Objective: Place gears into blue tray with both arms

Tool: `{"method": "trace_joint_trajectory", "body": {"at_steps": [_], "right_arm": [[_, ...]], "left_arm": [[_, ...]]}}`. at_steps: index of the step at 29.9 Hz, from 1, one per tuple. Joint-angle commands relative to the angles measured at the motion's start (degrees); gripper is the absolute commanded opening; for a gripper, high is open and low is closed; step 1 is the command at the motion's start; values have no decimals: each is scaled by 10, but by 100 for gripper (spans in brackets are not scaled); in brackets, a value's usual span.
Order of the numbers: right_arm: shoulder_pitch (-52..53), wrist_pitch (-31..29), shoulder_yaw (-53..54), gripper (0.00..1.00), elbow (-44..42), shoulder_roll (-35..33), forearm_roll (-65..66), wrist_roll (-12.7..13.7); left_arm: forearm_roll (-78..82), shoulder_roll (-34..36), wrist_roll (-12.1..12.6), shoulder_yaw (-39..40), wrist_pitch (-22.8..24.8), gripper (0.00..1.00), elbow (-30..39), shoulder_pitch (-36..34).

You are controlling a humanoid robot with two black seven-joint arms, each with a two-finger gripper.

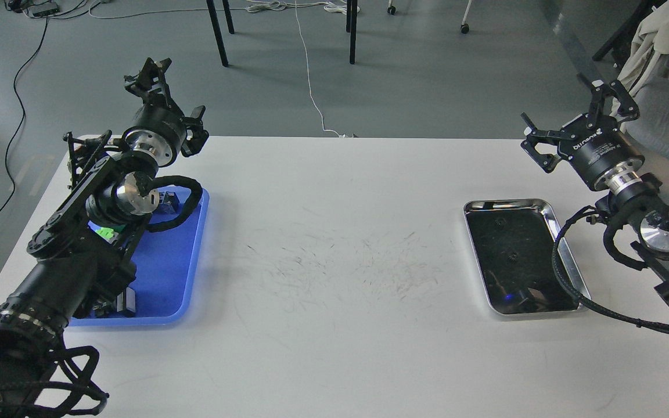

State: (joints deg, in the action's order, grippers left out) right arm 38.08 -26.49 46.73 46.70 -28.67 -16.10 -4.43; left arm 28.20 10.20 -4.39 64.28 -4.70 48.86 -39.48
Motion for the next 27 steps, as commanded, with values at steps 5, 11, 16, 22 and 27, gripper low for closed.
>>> {"method": "trace_joint_trajectory", "body": {"at_steps": [5,11,16,22,27], "right_arm": [[53,1,-76,99,-3,-7,33,6],[131,-1,-149,99,7,-41,98,40],[239,6,-281,99,44,-70,280,102],[352,-5,-492,99,151,-132,547,123],[368,6,-591,99,159,-129,709,121]], "left_arm": [[2,6,0,0,-1,98,0,3],[2,6,0,1,-1,98,0,0],[2,11,3,0,-1,98,0,-1],[3,12,3,-1,-2,98,1,-1],[3,11,3,-1,-1,98,1,-2]]}}
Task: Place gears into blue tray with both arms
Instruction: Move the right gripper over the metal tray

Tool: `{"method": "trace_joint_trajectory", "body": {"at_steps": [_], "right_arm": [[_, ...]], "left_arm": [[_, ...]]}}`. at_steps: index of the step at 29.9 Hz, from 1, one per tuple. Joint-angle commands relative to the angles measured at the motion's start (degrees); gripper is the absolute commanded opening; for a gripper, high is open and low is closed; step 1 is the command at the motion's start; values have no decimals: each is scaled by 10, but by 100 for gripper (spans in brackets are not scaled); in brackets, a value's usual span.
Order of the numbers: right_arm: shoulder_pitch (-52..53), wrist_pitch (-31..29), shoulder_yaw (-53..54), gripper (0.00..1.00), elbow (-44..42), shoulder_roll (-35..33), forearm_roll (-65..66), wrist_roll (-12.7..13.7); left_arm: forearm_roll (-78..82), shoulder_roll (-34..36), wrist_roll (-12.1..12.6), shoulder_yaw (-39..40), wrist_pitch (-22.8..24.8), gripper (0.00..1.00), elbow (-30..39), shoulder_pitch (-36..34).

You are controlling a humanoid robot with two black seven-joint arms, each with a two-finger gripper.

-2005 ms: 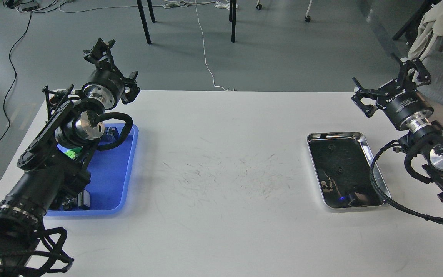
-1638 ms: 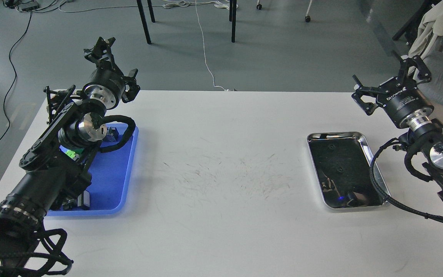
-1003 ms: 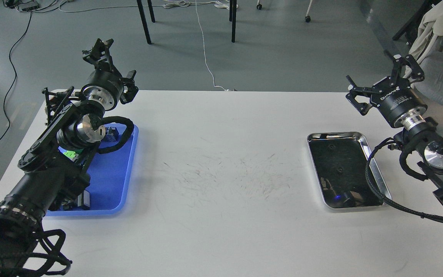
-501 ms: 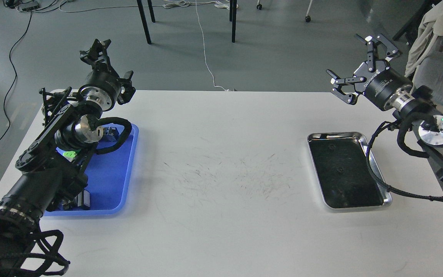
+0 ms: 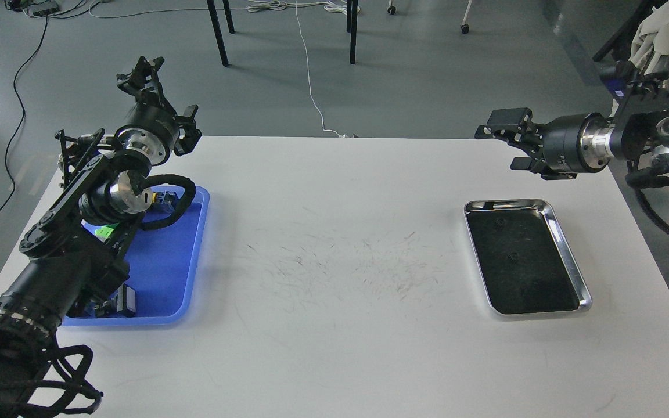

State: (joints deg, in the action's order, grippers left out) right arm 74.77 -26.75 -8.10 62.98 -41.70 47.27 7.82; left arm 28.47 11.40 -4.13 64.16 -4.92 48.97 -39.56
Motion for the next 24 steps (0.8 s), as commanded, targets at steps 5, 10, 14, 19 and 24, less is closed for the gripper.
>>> {"method": "trace_joint_trajectory", "body": {"at_steps": [5,10,14,19,24], "right_arm": [[-59,44,-46,99,-52,30,99,-3],[-89,69,-45,99,-91,75,102,-4],[-93,73,-46,98,-99,98,103,-4],[-101,73,-46,97,-123,122,115,-4],[-111,74,-46,95,-160,138,119,-4]], "left_arm": [[0,-3,0,0,0,98,0,0],[0,-4,0,-1,0,98,0,0],[0,-2,0,-1,0,98,0,0],[0,-1,-1,-1,0,98,0,0],[0,-2,-1,0,-2,98,1,-1]]}}
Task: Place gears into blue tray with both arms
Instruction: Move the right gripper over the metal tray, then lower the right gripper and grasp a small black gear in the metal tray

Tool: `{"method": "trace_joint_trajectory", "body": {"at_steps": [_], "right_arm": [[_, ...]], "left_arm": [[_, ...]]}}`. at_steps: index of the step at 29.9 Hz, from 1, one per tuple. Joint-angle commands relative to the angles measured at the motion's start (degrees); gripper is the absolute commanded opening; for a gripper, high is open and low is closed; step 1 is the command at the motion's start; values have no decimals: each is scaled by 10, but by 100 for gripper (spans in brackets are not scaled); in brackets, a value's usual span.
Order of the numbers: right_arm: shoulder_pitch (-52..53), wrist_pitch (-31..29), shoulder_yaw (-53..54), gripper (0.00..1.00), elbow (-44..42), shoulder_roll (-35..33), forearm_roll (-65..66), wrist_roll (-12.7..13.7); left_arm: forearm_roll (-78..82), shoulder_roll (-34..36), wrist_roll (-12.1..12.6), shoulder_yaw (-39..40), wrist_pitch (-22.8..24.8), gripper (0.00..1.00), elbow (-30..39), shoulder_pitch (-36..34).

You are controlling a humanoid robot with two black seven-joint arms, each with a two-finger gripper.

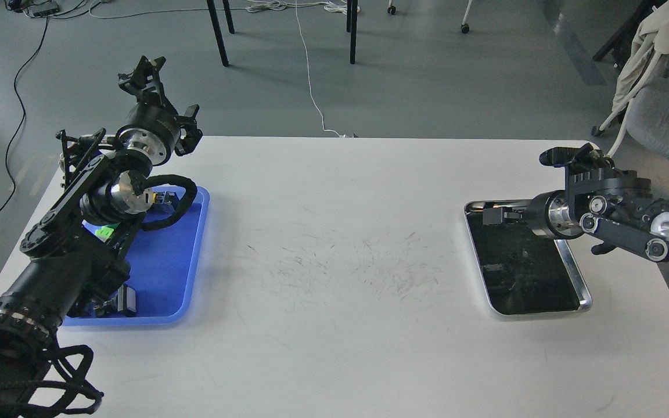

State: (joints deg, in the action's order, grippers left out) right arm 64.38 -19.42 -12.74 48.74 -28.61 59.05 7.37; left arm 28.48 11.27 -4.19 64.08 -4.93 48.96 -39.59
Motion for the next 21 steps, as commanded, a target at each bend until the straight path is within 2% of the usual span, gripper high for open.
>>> {"method": "trace_joint_trajectory", "body": {"at_steps": [1,21], "right_arm": [[-8,1,0,95,-21,9,1,0],[-23,9,0,87,-87,79,1,-3]], "left_arm": [[0,-1,0,0,-3,98,1,-1],[0,1,0,0,-3,98,1,-1]]}}
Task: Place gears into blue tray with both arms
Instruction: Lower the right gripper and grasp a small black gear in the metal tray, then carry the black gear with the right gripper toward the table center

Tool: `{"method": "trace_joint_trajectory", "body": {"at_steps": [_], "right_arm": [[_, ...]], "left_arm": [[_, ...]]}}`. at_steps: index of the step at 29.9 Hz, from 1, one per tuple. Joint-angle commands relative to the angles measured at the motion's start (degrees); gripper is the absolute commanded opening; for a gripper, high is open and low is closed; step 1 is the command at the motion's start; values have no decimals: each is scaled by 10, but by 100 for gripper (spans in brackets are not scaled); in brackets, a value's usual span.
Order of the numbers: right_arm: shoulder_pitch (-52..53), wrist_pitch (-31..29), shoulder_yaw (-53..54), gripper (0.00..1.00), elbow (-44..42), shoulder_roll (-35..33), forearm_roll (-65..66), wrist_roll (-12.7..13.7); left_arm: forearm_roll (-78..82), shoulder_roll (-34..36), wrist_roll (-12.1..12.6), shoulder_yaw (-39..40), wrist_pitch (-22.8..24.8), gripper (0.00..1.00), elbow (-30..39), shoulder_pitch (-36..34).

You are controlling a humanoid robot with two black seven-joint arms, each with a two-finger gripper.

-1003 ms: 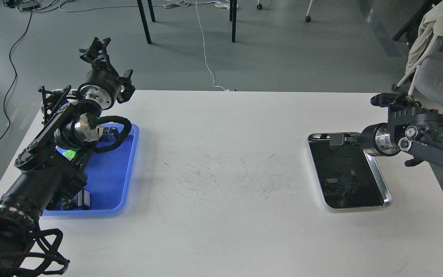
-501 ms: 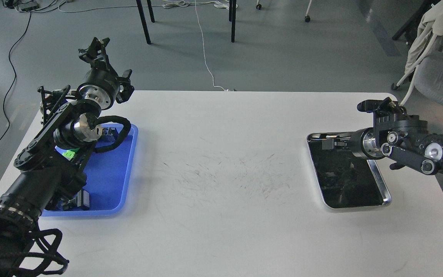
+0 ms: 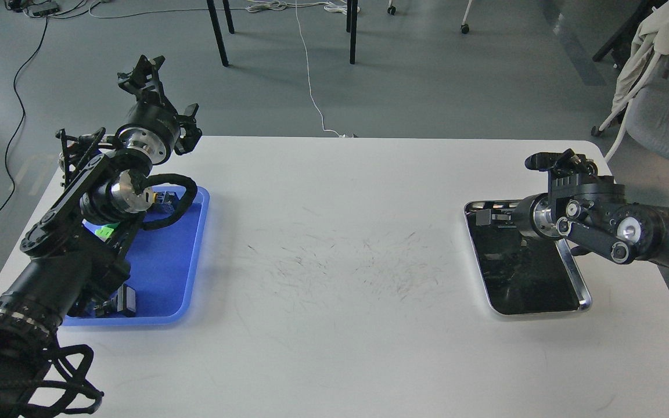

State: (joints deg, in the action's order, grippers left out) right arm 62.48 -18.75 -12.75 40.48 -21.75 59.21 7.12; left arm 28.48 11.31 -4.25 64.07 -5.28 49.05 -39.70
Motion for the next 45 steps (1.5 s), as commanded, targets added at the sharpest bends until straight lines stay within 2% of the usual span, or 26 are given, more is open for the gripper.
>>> {"method": "trace_joint_trajectory", "body": {"at_steps": [1,7,13,21,24,27,31,38,45], "right_arm": [[-6,2,0,87,-5,14,0,0],[-8,2,-1,84,-14,22,0,-2],[-8,2,-1,73,-16,22,0,-7],[-2,2,-20,37,-16,22,0,-8],[0,2,-20,32,-15,22,0,-9],[1,2,-20,14,-15,22,0,-12],[2,1,-20,2,-15,20,-1,-14],[22,1,-19,2,-7,21,-1,-19],[84,4,1,2,58,-2,-11,-20]], "left_arm": [[0,1,0,0,0,98,0,0],[0,1,0,1,-1,98,0,0],[0,1,0,1,-1,98,0,-1],[0,2,0,0,-1,98,-1,0],[0,2,0,0,-1,98,0,-1],[0,1,0,0,-1,98,0,-1],[0,1,0,0,-1,98,0,-1],[0,1,0,0,-2,98,0,-1],[1,4,0,0,-2,98,-1,-6]]}}
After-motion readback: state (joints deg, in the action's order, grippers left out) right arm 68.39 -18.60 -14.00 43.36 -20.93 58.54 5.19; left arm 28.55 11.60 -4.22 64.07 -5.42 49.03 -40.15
